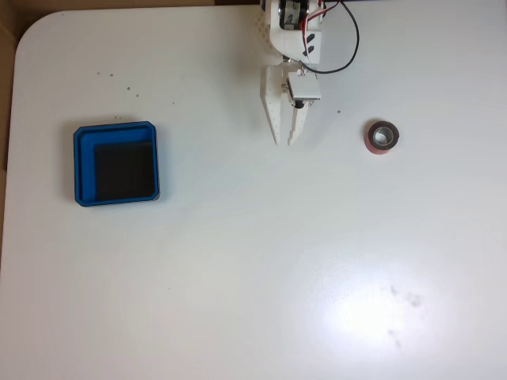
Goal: Pick the red roll and drop it in the blue box
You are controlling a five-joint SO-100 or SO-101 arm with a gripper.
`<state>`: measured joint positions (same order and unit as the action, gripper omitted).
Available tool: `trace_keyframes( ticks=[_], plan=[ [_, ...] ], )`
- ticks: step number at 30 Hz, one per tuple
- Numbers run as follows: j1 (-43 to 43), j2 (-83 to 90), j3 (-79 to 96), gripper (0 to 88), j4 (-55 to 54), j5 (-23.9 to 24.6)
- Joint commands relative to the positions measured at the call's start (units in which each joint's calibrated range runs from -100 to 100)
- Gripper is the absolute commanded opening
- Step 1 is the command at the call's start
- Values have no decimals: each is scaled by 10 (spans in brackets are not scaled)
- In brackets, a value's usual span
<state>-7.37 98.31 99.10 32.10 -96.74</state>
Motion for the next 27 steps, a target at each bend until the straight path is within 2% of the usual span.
trace_keyframes(
  ticks=[1, 16, 19, 27],
  plan=[
    [2, 4, 9, 15, -1, -1],
    [12, 4, 9, 15, -1, -1],
    [67, 4, 9, 15, -1, -1],
    [305, 4, 9, 15, -1, -1]
  ],
)
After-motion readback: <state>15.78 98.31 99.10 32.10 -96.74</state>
